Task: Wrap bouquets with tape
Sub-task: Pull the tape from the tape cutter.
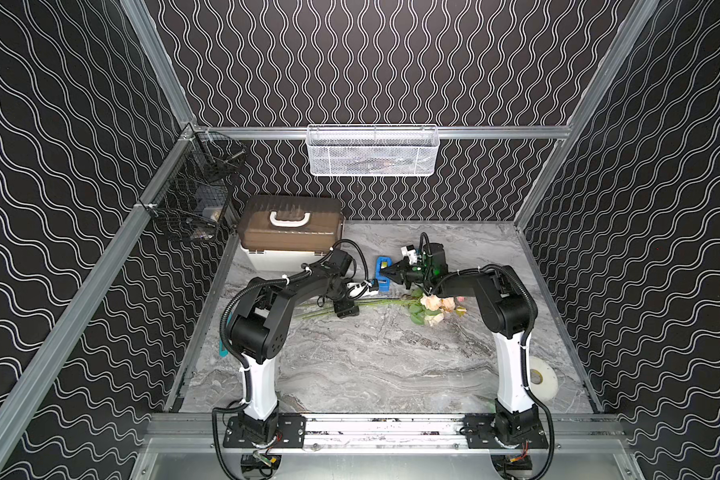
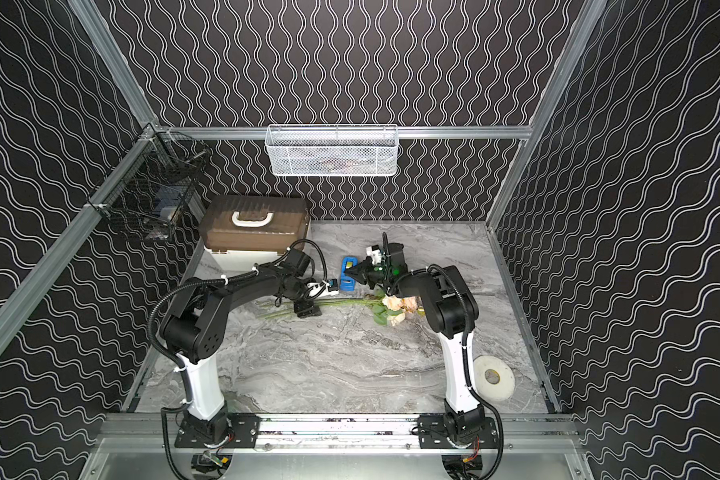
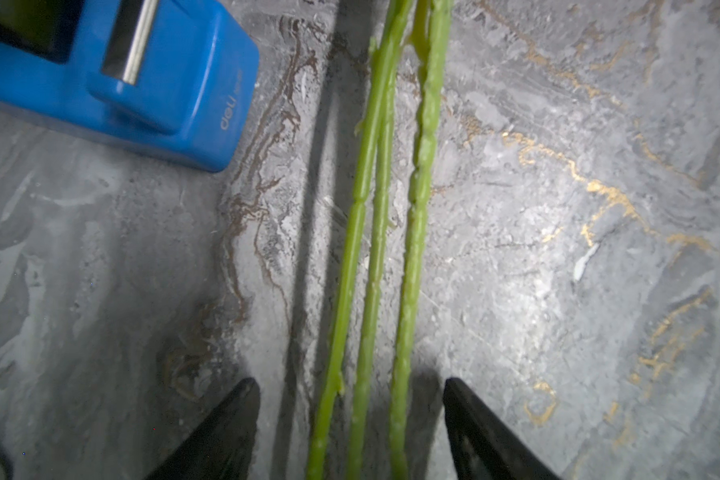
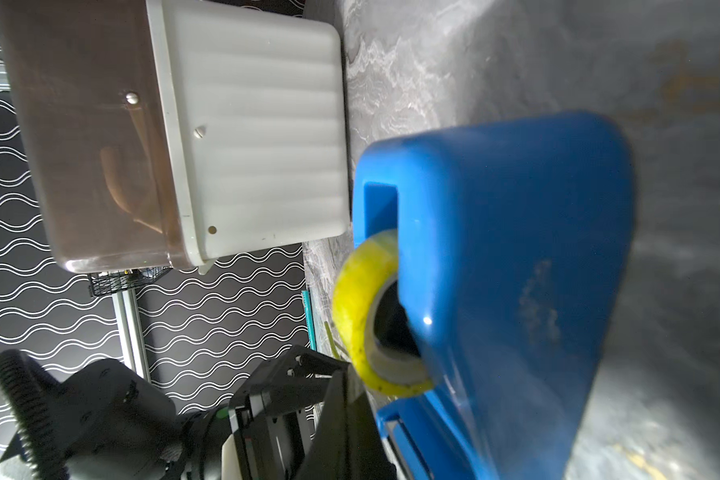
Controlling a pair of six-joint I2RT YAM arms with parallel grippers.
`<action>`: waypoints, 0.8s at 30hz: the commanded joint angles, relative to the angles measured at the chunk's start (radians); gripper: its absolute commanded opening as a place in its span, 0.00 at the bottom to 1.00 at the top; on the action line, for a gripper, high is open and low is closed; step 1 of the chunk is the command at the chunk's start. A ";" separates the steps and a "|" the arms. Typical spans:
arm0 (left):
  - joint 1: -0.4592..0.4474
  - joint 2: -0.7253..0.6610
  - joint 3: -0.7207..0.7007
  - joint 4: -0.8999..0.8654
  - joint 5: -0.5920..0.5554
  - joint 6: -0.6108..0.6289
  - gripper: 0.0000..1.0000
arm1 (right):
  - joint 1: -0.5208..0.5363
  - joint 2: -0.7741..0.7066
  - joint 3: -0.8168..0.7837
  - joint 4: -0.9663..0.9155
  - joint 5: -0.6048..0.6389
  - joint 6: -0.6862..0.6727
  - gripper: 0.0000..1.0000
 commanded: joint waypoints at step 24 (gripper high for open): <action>0.040 0.018 0.035 0.001 0.048 0.016 0.72 | 0.023 -0.109 -0.087 -0.051 -0.001 -0.084 0.00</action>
